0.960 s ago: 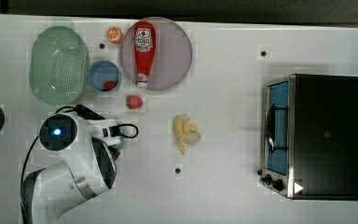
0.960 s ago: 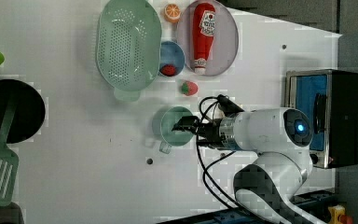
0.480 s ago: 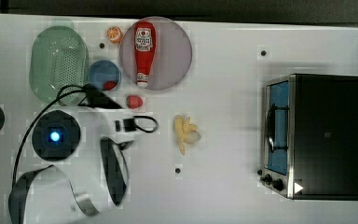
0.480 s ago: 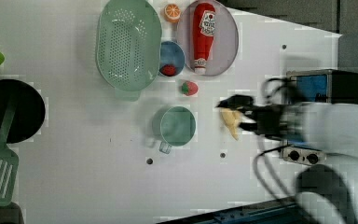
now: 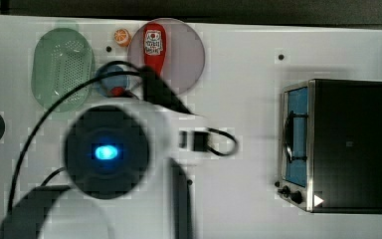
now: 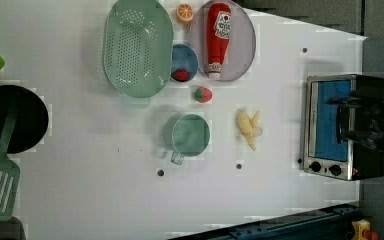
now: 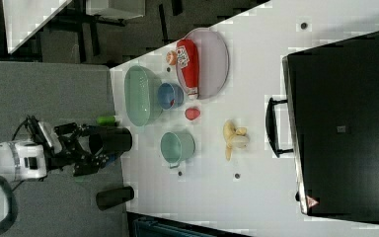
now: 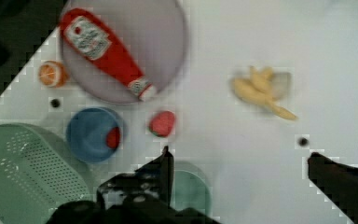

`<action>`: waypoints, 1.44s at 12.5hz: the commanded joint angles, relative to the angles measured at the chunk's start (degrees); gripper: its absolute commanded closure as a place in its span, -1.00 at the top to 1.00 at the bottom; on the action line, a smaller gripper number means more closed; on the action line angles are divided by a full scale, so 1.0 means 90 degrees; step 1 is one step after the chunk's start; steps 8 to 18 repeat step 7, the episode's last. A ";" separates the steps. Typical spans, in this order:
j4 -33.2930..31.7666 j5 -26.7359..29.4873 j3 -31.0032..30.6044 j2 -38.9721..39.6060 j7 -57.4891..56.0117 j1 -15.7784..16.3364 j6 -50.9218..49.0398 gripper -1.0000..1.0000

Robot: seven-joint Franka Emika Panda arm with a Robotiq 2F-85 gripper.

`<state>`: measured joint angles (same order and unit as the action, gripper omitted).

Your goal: Pick Banana and place it in mug.

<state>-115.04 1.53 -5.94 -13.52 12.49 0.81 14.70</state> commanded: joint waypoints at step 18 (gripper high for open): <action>0.0648 -0.0292 0.0992 0.0081 -0.1135 -0.0247 -0.1098 1.00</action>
